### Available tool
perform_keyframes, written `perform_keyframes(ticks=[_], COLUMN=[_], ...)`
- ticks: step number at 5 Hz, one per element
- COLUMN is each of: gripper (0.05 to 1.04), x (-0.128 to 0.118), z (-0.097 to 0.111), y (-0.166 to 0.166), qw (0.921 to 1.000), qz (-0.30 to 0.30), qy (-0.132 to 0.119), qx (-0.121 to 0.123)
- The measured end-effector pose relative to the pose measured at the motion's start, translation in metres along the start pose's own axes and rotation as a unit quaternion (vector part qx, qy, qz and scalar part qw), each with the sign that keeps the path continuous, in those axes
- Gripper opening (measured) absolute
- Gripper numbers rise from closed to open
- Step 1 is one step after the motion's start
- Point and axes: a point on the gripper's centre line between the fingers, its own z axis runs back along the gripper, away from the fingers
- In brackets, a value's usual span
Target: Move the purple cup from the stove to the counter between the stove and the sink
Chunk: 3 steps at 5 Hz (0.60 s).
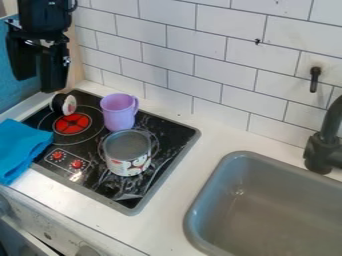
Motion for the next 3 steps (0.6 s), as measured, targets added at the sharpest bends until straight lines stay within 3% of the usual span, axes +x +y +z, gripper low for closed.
perform_keyframes(ticks=[1,3], gripper=[0.998,0.998], x=[0.001,0.022], z=[-0.007,-0.016], y=[-0.001,0.001], qw=[0.9999,0.9993], qz=[0.0,0.011], qy=[0.012,-0.035], qx=[-0.008,-0.008])
